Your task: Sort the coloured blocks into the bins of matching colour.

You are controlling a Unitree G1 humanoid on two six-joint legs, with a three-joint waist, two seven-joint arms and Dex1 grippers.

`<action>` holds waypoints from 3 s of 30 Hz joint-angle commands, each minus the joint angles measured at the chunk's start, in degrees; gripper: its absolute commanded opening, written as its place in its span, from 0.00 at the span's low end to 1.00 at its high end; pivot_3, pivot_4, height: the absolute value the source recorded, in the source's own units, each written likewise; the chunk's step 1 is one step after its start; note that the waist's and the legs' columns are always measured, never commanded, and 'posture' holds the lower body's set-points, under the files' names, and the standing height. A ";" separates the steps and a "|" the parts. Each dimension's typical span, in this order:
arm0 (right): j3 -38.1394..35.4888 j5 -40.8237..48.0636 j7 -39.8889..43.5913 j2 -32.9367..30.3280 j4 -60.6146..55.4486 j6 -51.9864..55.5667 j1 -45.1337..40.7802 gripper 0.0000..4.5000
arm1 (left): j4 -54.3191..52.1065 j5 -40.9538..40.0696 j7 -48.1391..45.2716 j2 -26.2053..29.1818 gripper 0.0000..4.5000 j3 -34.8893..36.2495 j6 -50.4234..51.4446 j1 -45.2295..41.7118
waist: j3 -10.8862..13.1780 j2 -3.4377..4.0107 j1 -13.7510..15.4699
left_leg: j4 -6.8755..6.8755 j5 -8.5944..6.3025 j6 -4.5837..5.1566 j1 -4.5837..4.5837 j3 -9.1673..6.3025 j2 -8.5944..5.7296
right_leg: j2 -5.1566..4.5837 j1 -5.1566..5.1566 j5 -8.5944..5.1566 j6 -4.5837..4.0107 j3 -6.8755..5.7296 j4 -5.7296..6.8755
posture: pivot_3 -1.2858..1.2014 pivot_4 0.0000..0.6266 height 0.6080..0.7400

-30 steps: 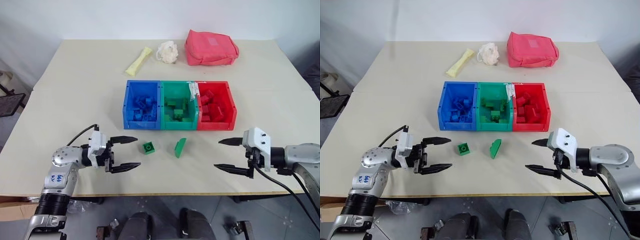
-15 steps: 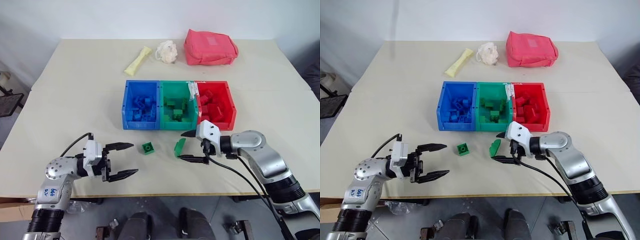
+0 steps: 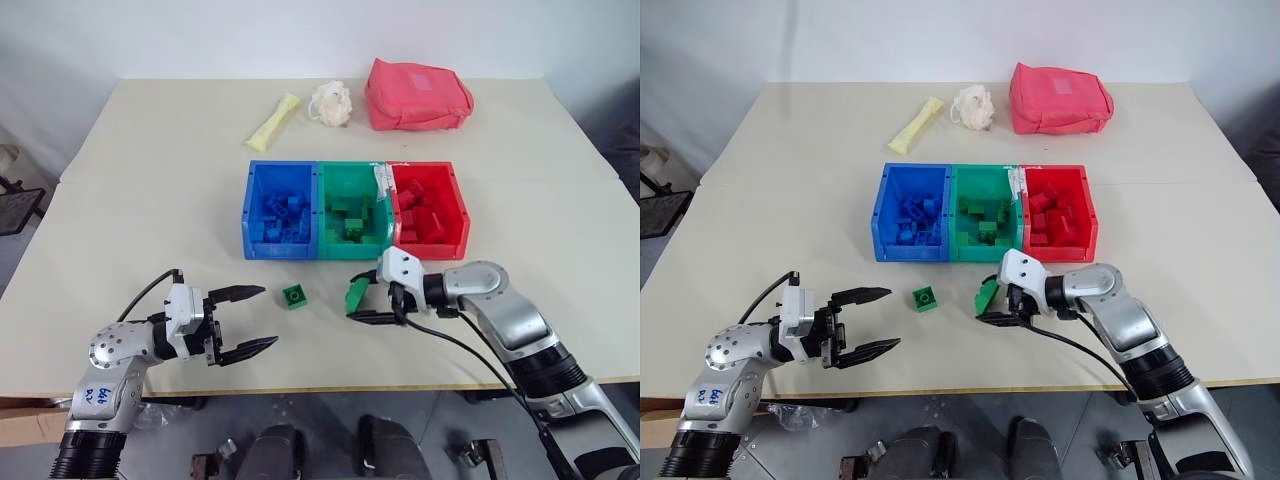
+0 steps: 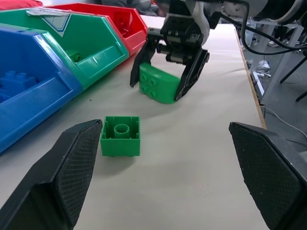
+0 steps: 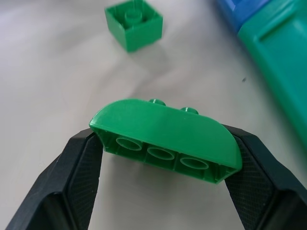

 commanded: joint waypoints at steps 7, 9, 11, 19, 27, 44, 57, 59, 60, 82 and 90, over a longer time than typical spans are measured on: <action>-8.05 0.42 -9.10 3.37 3.40 1.48 -11.26 0.71 | 0.57 -1.26 0.92 -1.18 1.00 -0.04 0.41 -3.77 | 0.01 0.02 -0.14 | 0.00 0.00 -0.01 0.01 0.04 0.02 | 0.03 -0.05 0.00 0.00 -0.01 0.06 | 0.52 0.24 1.00; -8.23 -2.42 -12.59 4.84 10.29 -2.01 -15.49 0.71 | 0.96 -1.23 1.90 -2.03 1.00 -0.30 0.99 -5.18 | 0.01 0.02 -0.06 | 0.00 0.00 -0.01 0.04 0.04 -0.01 | 0.03 -0.05 0.00 0.00 -0.01 0.12 | 0.52 0.24 1.00; -7.90 -5.14 -15.99 5.96 15.63 -3.29 -18.41 0.71 | 1.28 -0.97 2.25 -2.57 1.00 -0.43 1.10 -5.97 | 0.01 0.02 -0.16 | 0.00 0.00 -0.01 0.04 0.04 -0.05 | 0.03 -0.04 0.00 0.00 -0.06 0.16 | 0.52 0.24 1.00; -9.02 -3.30 -13.03 6.73 15.70 -5.75 -18.49 0.99 | 1.05 -0.94 3.71 -3.10 1.00 -0.76 2.10 -7.36 | 0.01 0.03 -0.28 | -0.13 0.01 0.00 0.03 0.09 -0.05 | 0.07 -0.15 0.00 0.00 -0.19 0.23 | 0.52 0.24 1.00; -12.05 4.80 -1.76 -0.08 4.76 -2.59 -10.89 0.99 | -5.23 -0.57 8.90 0.63 1.00 -0.03 11.39 -3.32 | 0.01 0.02 -0.07 | -0.03 0.01 0.01 0.02 0.02 -0.05 | 0.04 -0.07 0.00 0.00 -0.08 0.22 | 0.52 0.24 1.00; -18.38 14.45 12.75 -10.28 0.25 -5.66 6.10 0.99 | -21.37 -0.14 19.13 4.47 1.00 6.24 21.12 14.48 | 0.03 0.05 0.14 | -0.13 -0.03 -0.10 0.10 0.07 0.17 | -0.21 0.10 -0.01 -0.02 0.19 -0.41 | 0.52 0.24 1.00; -17.97 14.23 7.82 -8.53 -5.66 -4.36 8.33 0.99 | -4.49 12.89 23.88 -5.47 1.00 -11.56 13.50 -3.87 | 0.01 0.09 1.49 | -0.04 0.00 -0.07 0.09 0.17 0.02 | 0.05 0.05 0.00 -0.01 0.03 -0.08 | 0.52 0.24 1.00; -18.37 14.65 6.73 -8.50 -7.31 -3.73 9.28 1.00 | -2.29 13.49 23.21 -6.17 0.96 -12.27 11.86 -5.11 | 0.01 0.08 1.50 | -0.04 0.00 -0.06 0.08 0.16 0.03 | 0.05 0.04 0.00 0.00 0.01 -0.07 | 0.52 0.24 1.00; -18.75 14.95 6.30 -8.69 -8.26 -3.46 10.03 1.00 | -1.64 13.56 22.58 -6.36 0.91 -12.55 11.12 -5.54 | 0.01 0.09 1.51 | -0.03 0.01 -0.06 0.08 0.17 0.03 | 0.05 0.04 0.00 0.00 0.00 -0.06 | 0.52 0.24 1.00; -33.62 17.36 -12.32 -6.18 -17.44 -1.29 24.44 1.00 | 6.36 13.51 23.42 -17.25 0.33 -14.13 10.11 -28.12 | 0.01 0.06 2.47 | 0.05 0.06 0.03 0.08 0.22 -0.04 | 0.07 0.10 0.04 0.08 -0.09 -0.02 | 0.52 0.24 1.00; -35.07 17.25 -18.74 -3.43 -21.37 -1.87 25.84 1.00 | 26.07 17.27 27.26 -24.70 0.49 -14.32 2.57 -43.89 | 0.04 0.01 3.40 | 0.08 0.10 0.11 0.07 0.38 -0.07 | 0.11 0.07 0.06 0.12 -0.12 0.01 | 0.52 0.24 1.00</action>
